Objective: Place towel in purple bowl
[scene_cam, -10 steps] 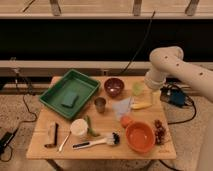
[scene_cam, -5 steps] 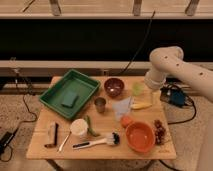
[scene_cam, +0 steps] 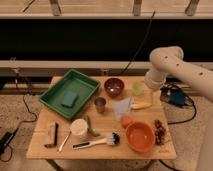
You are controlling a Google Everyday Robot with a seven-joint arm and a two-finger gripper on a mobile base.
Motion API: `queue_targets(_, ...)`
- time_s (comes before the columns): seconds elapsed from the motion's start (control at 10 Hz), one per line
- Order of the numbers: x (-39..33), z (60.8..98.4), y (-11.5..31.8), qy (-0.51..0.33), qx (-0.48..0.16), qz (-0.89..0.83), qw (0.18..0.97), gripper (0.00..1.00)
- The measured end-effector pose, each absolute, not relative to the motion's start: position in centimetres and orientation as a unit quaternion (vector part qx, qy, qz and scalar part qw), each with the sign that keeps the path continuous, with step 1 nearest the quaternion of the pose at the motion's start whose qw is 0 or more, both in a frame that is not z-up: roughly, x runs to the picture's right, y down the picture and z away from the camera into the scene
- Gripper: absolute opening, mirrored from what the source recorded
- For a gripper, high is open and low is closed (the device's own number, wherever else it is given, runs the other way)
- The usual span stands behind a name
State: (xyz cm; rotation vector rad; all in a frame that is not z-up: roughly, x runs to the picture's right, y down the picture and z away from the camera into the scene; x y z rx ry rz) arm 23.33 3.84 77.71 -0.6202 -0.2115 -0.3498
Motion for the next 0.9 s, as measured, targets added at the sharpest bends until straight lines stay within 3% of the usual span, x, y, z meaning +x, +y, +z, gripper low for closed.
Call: queue_targets(0.9, 13.7, 87.5, 4.7, -0.166, -0.358, -0.188, 0.899, 0.79)
